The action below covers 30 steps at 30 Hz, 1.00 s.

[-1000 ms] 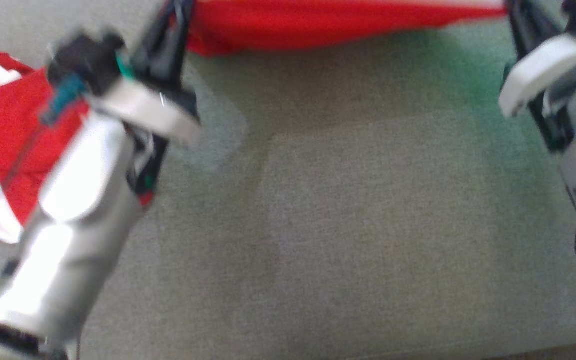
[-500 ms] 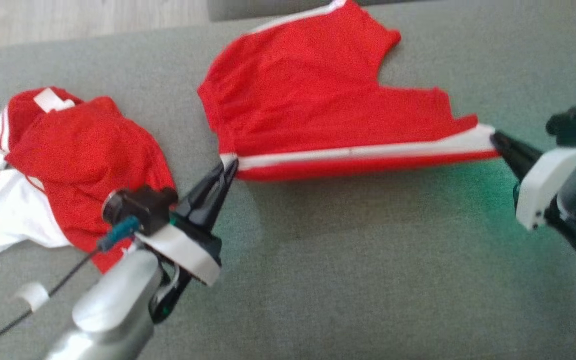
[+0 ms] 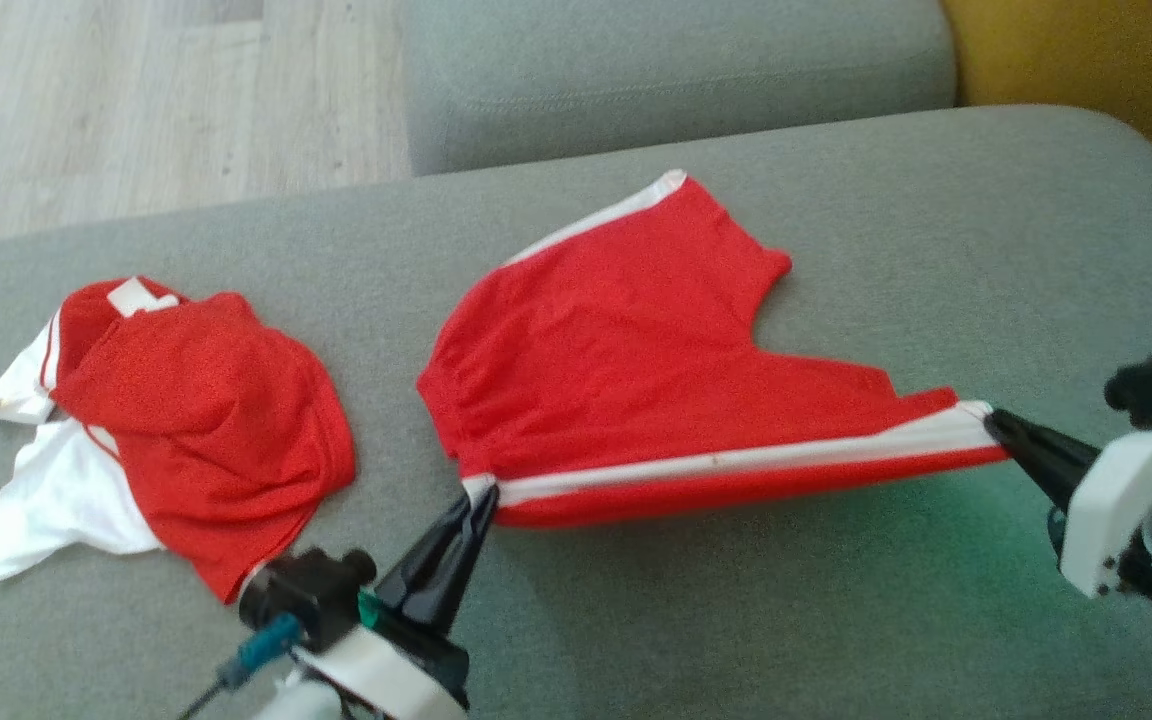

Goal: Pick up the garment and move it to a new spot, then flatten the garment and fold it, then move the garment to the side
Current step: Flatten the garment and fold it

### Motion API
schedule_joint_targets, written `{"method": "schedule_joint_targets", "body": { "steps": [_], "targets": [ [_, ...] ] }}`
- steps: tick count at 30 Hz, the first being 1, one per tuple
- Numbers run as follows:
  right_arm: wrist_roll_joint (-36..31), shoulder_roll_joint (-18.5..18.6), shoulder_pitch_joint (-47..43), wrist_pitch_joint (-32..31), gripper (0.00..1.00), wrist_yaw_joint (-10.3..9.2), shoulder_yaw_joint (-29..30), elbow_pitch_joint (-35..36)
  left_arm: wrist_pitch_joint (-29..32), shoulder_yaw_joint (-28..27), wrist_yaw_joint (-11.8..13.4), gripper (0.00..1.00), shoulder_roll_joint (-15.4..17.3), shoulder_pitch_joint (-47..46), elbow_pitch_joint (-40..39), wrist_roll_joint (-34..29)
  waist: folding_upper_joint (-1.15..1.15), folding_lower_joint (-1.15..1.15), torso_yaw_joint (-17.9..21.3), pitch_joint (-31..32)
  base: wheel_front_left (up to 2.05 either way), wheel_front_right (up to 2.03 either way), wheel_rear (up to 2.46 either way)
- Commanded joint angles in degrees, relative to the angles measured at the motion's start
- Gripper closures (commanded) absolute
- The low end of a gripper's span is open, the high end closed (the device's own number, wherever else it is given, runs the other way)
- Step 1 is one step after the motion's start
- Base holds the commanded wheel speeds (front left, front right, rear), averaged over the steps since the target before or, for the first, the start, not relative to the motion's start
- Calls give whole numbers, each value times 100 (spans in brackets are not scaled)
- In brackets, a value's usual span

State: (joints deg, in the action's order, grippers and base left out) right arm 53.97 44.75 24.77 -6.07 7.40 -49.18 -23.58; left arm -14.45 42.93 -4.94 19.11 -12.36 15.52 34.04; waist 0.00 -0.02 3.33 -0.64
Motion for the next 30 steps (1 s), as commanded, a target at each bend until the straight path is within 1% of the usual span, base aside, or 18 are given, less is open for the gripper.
{"method": "schedule_joint_targets", "body": {
  "steps": [1, 4, 7, 15, 23, 30],
  "targets": [
    [36, 342, -75, 67, 100, 9, 140, 128, -54, -286, 69, 100, 144, -155, -220, -74, 0, 2, 56, 57, 0, 0, 0],
    [60, 462, -274, 125, 100, 9, 336, 332, -54, -307, 132, 100, 175, -2, -427, -135, 0, 2, 79, 75, 0, 0, 0],
    [-44, 502, -371, 163, 100, 9, 525, 468, -54, -345, 172, 100, 165, 37, -501, -172, 0, 2, 82, 70, 0, 0, 0],
    [-551, 325, -242, 195, 100, 9, 1017, 629, -54, -504, 227, 100, 56, -203, -508, -245, 0, 2, -14, -140, 0, 0, 0],
    [-1203, -5, 330, 156, 100, 9, 1435, 542, -54, -649, 149, 100, -51, -792, -320, -332, 0, 2, -256, -707, 0, 0, 0],
    [-1686, -296, 1218, 18, 100, 9, 1383, 248, -9, -657, 51, 100, -186, -1497, 153, -387, 0, 2, -564, -1272, 0, 0, 0]
  ]
}}
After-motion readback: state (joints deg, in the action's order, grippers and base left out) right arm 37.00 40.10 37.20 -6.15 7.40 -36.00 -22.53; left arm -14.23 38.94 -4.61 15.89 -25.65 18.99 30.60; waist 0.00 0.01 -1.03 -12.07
